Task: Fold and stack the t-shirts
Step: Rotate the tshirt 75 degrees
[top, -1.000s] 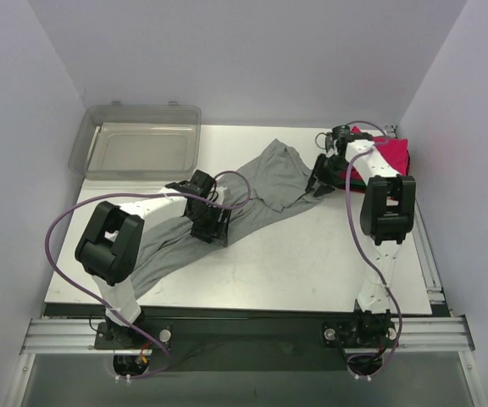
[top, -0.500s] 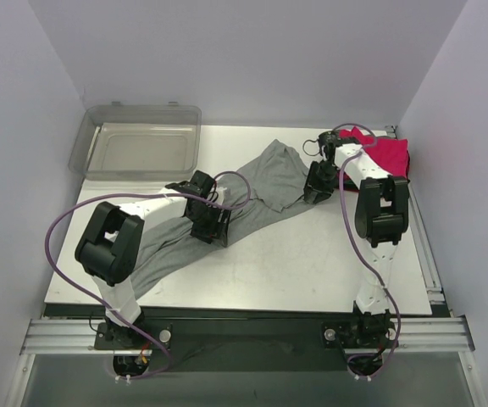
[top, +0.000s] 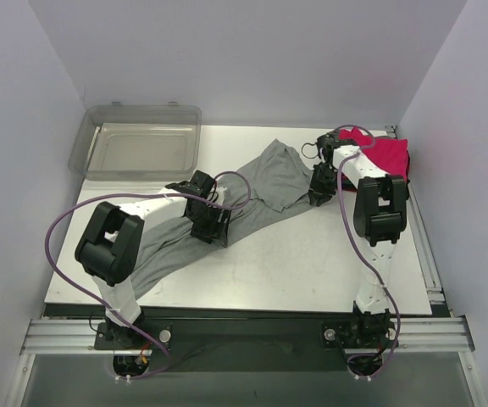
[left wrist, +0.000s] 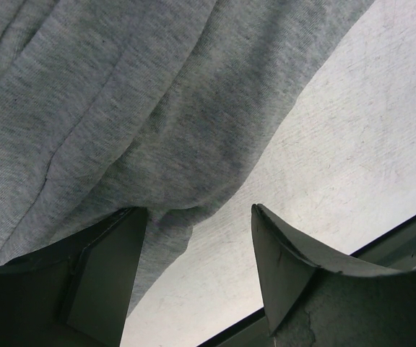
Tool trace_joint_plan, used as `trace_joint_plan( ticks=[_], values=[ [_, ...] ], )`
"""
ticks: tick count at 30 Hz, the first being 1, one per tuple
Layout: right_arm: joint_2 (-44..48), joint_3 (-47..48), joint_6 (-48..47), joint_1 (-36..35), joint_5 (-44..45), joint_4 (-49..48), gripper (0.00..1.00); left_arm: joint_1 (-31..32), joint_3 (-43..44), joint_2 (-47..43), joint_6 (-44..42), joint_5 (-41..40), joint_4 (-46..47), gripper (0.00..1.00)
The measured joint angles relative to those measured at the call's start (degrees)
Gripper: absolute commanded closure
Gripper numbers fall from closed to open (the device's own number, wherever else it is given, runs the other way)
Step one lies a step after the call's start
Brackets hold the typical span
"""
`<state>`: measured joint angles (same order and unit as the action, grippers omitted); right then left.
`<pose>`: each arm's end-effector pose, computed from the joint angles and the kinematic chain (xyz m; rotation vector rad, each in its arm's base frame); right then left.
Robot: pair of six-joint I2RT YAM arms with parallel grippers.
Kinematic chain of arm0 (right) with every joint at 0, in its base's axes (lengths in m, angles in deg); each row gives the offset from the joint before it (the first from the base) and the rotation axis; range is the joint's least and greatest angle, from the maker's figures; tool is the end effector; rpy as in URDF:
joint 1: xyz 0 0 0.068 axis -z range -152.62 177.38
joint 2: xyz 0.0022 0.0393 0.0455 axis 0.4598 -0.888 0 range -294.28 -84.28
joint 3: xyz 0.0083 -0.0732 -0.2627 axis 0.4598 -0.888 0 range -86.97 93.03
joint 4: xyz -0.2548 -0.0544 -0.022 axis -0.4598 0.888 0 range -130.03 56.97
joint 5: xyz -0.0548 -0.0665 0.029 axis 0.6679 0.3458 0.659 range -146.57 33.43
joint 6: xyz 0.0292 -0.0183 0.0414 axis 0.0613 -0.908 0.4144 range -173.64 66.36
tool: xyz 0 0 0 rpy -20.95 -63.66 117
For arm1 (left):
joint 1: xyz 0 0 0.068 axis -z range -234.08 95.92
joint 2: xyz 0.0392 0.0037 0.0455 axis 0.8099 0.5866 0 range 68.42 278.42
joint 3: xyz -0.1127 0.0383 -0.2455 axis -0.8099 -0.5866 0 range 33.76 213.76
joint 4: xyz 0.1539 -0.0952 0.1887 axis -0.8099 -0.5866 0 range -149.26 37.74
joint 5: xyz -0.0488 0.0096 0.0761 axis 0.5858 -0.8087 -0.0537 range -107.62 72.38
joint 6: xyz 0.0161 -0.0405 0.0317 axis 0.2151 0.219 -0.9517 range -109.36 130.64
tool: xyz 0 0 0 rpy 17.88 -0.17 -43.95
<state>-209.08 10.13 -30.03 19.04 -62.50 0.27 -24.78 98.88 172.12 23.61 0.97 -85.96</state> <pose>0.4511 0.0699 0.1681 0.3427 2.7655 0.2878 0.2947 -0.1783 0.1615 0.4868 2.8692 -0.6077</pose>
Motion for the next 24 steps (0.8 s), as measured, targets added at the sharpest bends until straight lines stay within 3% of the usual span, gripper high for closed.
trace_joint_plan(
  ticks=[4, 7, 16, 24],
  values=[
    [-1.79, 1.6, -0.2, 0.02, 0.26, 0.28, 0.93, 0.02, 0.0, 0.0, -0.15, -0.11, -0.02, 0.29],
    [-1.86, 2.36, -0.11, 0.22, 0.5, 0.37, 0.97, 0.09, 0.0, 0.0, -0.15, -0.35, -0.09, 0.28],
    [-1.86, 3.63, 0.33, 4.5, -0.66, 0.7, 0.98, 0.5, 0.55, 0.33, -0.15, -1.64, -0.79, 0.28],
    [-3.06, 11.82, 0.63, 7.67, -2.89, 2.23, 0.98, 0.68, 1.18, 0.79, -0.11, -2.16, -1.53, 0.28]
  ],
)
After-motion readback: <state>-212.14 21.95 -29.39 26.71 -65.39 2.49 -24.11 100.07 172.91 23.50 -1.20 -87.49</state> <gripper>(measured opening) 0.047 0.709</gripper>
